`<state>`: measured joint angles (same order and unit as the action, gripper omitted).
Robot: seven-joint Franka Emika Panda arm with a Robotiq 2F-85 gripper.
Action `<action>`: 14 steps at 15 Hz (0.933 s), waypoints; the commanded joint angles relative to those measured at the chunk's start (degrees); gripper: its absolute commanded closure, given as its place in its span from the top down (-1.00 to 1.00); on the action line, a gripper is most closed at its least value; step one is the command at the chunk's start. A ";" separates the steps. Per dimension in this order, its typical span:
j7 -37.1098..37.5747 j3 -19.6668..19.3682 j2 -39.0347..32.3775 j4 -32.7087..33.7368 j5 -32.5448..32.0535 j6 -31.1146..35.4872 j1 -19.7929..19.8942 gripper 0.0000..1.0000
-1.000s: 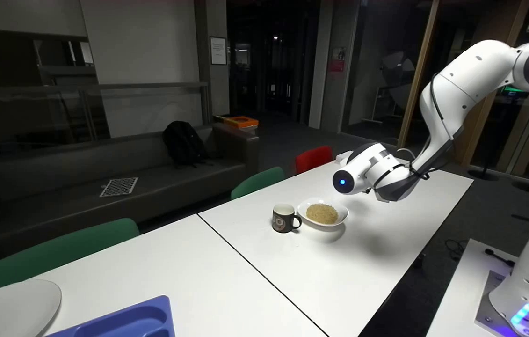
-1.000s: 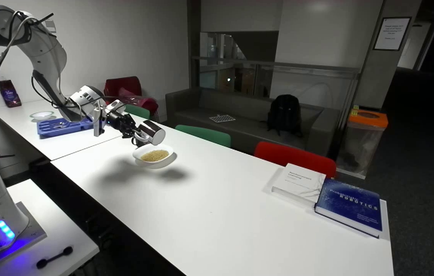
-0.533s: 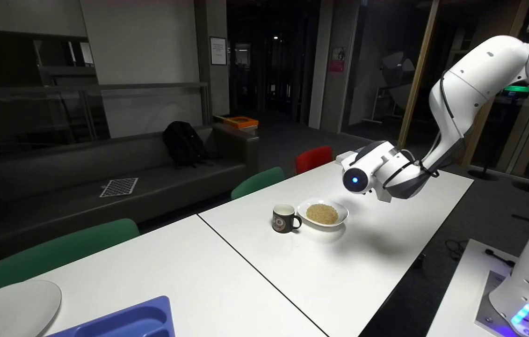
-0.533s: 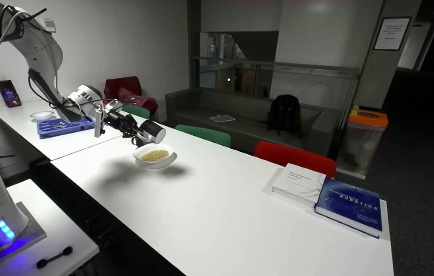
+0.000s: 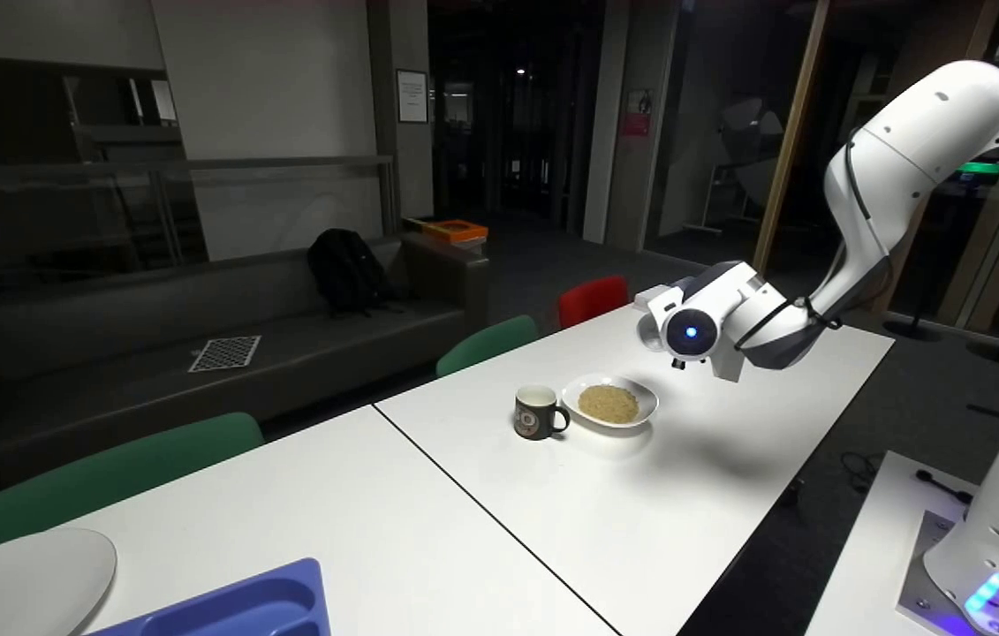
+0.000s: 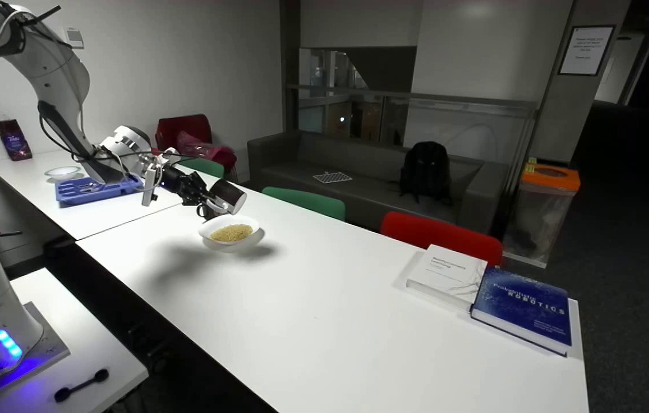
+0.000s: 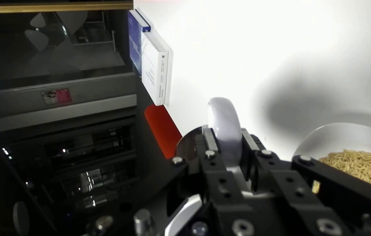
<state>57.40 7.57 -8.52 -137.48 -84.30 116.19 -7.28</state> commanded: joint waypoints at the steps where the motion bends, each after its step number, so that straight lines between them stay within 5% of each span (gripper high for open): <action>1: 1.76 -0.93 4.94 -3.34 -4.10 5.19 1.36 -0.90; 14: 2.82 -4.23 5.83 -3.74 -13.98 21.30 4.62 -0.90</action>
<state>58.97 3.79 -6.46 -139.11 -94.70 134.71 -3.90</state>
